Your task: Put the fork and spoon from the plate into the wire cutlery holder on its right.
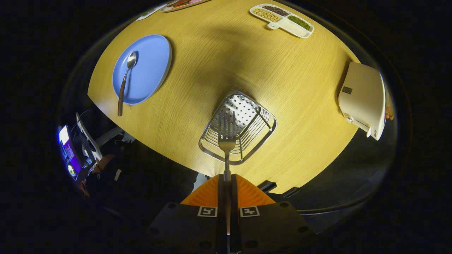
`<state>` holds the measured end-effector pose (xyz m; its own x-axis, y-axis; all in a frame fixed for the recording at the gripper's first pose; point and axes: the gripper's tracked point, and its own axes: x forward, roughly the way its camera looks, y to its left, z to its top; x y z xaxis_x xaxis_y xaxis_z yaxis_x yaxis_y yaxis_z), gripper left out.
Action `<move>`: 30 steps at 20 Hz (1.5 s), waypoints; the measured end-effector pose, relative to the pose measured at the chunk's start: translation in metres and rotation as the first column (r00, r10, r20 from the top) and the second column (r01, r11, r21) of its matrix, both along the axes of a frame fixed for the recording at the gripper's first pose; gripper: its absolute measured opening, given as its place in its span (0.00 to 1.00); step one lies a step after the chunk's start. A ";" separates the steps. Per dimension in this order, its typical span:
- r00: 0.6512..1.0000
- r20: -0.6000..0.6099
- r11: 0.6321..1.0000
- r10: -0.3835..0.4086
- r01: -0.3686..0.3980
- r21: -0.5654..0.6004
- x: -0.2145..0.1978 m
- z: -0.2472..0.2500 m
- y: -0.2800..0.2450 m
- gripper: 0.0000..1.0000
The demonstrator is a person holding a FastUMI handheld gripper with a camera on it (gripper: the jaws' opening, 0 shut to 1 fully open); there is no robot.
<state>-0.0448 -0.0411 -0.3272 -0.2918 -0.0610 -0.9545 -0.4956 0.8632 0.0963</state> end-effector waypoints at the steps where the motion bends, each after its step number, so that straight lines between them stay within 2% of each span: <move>1: 1.000 -0.013 1.000 0.005 -0.005 -0.010 0.000 -0.002 0.000 0.10; 5: 1.000 0.007 1.000 0.002 -0.002 -0.005 0.006 -0.005 0.004 0.12; 7: 0.999 0.039 1.000 -0.011 0.010 0.013 0.009 -0.006 0.002 0.17; 9: 0.994 0.103 0.998 -0.033 0.028 0.049 0.014 0.000 0.004 0.26; 12: 0.967 0.234 0.986 -0.098 0.062 0.158 0.023 0.019 0.024 0.27; 14: 0.938 0.316 0.964 -0.145 0.062 0.260 0.025 0.037 0.054 0.27; 17: 0.887 0.415 0.917 -0.201 0.021 0.399 0.024 0.059 0.112 0.27; 22: 0.823 0.484 0.838 -0.297 -0.018 0.545 0.018 0.061 0.210 0.27; 24: 0.807 0.493 0.817 -0.325 -0.023 0.576 0.013 0.053 0.242 0.27; 26: 0.796 0.507 0.810 -0.332 -0.035 0.585 0.010 0.040 0.272 0.27; 30: 0.783 0.555 0.847 -0.280 -0.070 0.526 0.008 0.001 0.305 0.28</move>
